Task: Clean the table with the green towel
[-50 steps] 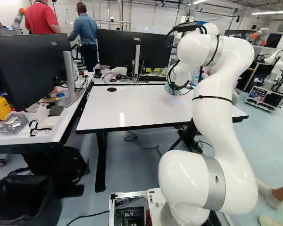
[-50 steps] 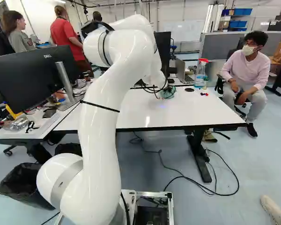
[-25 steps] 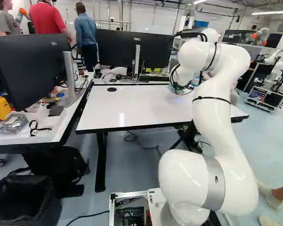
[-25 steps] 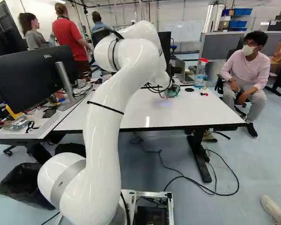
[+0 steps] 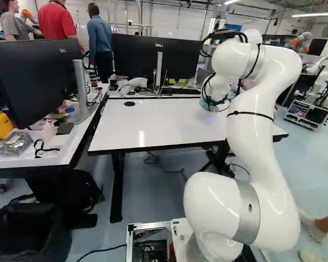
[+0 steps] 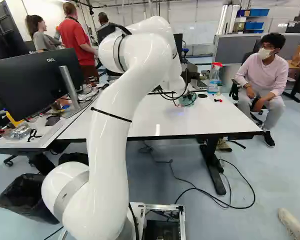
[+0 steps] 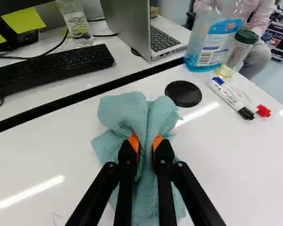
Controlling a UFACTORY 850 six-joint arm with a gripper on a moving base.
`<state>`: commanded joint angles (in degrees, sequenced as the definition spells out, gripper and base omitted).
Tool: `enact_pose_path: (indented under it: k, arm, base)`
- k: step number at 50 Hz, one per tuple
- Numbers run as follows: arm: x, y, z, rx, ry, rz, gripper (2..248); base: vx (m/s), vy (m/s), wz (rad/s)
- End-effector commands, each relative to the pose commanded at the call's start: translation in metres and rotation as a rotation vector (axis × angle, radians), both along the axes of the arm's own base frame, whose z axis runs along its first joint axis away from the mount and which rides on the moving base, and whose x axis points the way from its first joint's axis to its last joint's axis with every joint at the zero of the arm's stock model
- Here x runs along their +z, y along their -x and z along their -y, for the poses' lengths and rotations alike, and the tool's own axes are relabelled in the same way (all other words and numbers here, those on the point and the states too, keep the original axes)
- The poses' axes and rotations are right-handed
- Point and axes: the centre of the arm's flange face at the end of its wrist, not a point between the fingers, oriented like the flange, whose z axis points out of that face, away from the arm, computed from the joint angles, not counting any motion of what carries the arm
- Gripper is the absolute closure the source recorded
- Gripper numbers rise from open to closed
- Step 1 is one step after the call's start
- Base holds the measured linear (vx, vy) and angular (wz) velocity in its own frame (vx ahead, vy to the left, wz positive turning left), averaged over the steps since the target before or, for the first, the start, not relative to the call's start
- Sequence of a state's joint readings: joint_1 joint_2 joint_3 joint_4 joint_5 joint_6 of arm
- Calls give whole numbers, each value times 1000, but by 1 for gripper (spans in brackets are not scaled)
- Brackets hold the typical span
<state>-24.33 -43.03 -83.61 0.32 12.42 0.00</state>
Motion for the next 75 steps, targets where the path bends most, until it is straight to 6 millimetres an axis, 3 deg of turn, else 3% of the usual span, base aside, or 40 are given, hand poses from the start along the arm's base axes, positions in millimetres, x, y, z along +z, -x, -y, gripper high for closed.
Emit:
enact_pose_path:
  k: [20, 32, 60, 75]
  arm:
    - [5, 33, -2, -17, -13, -27, 199]
    - [8, 48, -14, -10, -20, -43, 199]
    - [11, 51, -62, 54, -25, -61, 199]
    - [10, 38, -84, 92, -23, -58, 199]
  base:
    - [0, 0, 0]
    - [0, 0, 0]
    - [0, 0, 0]
    - [0, 0, 0]
